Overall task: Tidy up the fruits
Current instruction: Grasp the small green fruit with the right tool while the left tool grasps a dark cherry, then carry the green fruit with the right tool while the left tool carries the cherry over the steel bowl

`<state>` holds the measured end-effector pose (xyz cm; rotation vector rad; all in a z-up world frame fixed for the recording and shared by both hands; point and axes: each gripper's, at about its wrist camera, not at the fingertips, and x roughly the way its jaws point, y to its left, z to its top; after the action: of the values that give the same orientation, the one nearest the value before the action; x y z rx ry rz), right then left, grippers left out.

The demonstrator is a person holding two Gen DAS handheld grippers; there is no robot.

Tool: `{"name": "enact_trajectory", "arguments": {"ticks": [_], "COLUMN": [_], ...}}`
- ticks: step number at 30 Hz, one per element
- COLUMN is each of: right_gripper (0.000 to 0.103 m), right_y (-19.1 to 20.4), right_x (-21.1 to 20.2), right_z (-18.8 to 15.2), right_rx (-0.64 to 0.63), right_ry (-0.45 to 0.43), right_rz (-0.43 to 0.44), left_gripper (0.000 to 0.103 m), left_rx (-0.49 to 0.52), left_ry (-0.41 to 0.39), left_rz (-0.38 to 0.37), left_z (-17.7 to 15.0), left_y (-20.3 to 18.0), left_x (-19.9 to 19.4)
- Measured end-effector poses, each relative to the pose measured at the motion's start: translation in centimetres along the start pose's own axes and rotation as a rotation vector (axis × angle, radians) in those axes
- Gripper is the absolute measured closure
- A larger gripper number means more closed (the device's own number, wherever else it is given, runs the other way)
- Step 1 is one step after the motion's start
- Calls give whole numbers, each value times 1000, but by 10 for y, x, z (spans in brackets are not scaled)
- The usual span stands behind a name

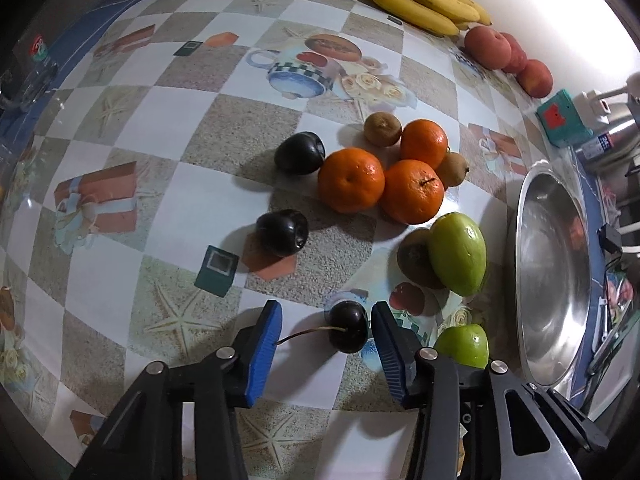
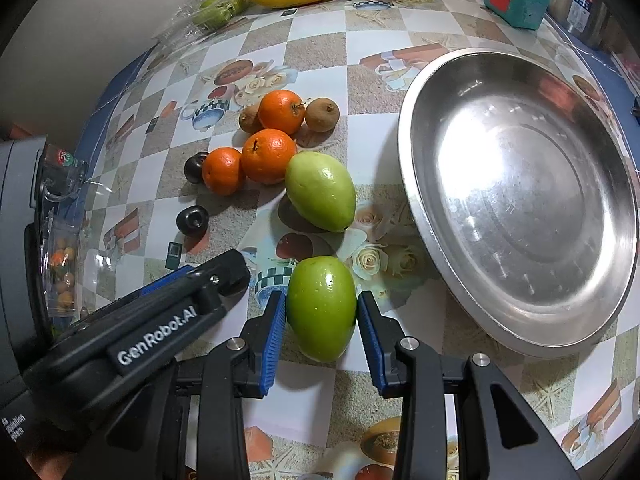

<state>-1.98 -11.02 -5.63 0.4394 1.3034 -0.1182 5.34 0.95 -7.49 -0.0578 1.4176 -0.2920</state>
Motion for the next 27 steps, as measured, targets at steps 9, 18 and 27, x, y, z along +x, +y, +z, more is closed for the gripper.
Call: {"name": "enact_trajectory", "arguments": {"ticks": [9,18,27], "right_gripper": [65,65,65], "right_y": [-2,-3,-5], "right_x": [1,1,1], "right_z": [-1,-1,-1], "right_rx": [4,13,17], "right_ry": [8,6,6], "right_rz": [-4,-4,2], "left_gripper": [65,80,82], "left_rx": [-5,-9,-45], "left_ry": [7,7,1], "left_rz": [-28,-77,-127], "left_z": [2,-2,-1], "left_y": [-3,-1,7], "left_x": [1,-5,-10]}}
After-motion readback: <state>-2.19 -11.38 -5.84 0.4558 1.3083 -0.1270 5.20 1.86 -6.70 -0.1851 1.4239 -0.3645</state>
